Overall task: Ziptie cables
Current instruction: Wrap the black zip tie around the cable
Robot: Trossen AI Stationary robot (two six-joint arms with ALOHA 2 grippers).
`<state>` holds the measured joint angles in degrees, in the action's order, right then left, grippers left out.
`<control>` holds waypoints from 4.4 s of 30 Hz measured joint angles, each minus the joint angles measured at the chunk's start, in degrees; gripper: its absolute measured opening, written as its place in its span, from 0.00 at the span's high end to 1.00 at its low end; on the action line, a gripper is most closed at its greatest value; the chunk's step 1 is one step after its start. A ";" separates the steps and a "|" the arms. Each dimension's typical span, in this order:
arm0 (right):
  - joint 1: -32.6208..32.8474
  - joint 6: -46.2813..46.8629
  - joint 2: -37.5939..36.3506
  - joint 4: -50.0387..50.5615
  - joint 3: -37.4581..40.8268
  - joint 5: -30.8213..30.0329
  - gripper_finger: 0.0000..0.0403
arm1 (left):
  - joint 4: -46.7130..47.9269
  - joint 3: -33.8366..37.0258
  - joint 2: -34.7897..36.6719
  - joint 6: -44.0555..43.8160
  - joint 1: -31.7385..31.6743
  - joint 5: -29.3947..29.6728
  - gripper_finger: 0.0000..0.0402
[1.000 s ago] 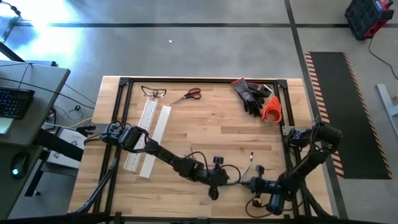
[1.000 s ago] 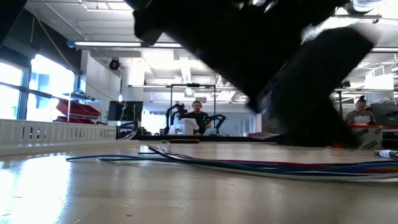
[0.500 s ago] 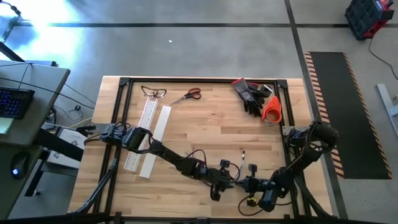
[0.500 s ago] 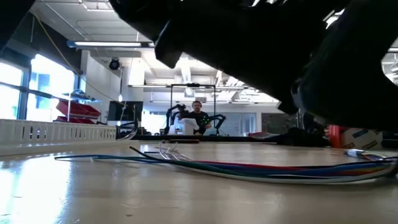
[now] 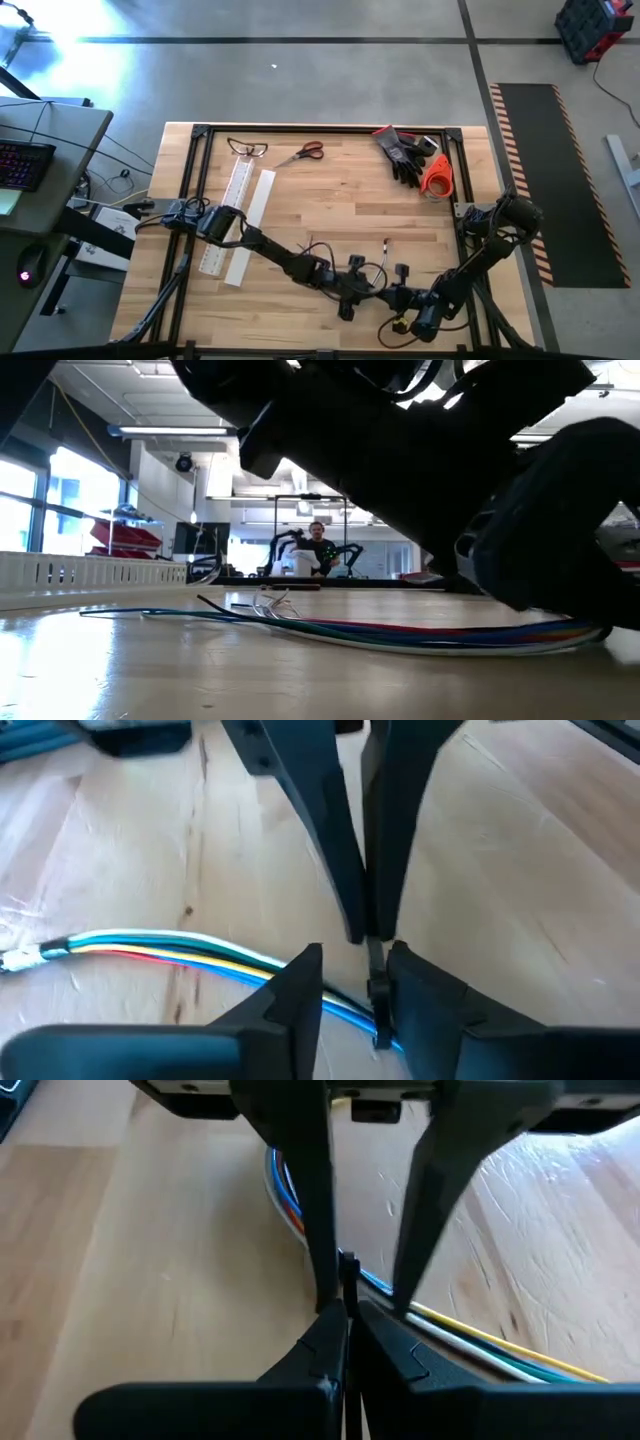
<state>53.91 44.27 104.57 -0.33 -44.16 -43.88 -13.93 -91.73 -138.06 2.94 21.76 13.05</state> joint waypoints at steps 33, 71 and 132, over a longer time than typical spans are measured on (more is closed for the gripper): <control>0.02 1.20 -0.14 4.86 -1.90 1.88 1.00 | 3.86 0.06 1.25 -0.78 1.03 1.21 0.80; 5.97 12.46 -0.20 10.93 -1.92 2.00 1.00 | 0.48 0.10 1.27 0.35 0.98 3.27 0.99; 10.71 18.61 -0.49 17.24 -1.89 1.26 1.00 | 3.19 -0.05 -0.46 -2.34 1.95 3.12 1.00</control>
<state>64.62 62.88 104.08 16.92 -46.05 -42.61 -10.74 -91.79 -138.52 0.60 23.70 16.16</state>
